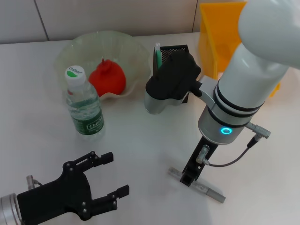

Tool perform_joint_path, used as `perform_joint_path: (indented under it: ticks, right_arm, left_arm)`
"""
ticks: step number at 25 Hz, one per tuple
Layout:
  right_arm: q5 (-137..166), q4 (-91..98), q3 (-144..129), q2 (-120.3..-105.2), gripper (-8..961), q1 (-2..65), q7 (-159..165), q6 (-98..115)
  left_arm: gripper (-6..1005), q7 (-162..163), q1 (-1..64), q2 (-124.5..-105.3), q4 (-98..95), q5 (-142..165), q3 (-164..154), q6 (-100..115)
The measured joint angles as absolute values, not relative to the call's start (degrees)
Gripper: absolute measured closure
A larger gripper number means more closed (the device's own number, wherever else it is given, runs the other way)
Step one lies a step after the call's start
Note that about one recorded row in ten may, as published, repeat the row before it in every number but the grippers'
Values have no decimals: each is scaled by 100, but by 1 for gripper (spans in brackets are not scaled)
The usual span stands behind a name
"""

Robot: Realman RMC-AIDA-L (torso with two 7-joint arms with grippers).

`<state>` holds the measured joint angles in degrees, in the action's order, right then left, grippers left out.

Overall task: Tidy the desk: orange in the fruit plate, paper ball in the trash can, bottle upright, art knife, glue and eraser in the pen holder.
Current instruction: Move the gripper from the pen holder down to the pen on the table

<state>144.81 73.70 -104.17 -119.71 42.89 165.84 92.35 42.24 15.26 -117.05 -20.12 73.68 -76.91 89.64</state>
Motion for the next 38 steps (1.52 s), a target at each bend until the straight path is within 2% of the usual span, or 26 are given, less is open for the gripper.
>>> perform_joint_path:
  ticks: [3, 26, 33, 38]
  right_arm:
    - [14502, 7358, -10458, -11970, 448, 4289, 16584, 9216]
    - [14502, 7161, -10802, -11980, 477, 4327, 16550, 8982]
    - [14502, 7161, -10802, -11980, 697, 4331, 16547, 8982]
    - [14501, 7150, -10802, -11980, 715, 4333, 16545, 8982]
  left_arm:
    - [198, 4248, 1554, -11715, -2013, 7406, -7678, 8957]
    - [199, 4289, 1591, -11716, -2013, 7409, -7672, 8938]
    - [199, 4289, 1585, -11722, -2013, 7409, -7672, 8938]
    - [199, 4289, 1589, -11724, -2013, 7409, -7680, 8938]
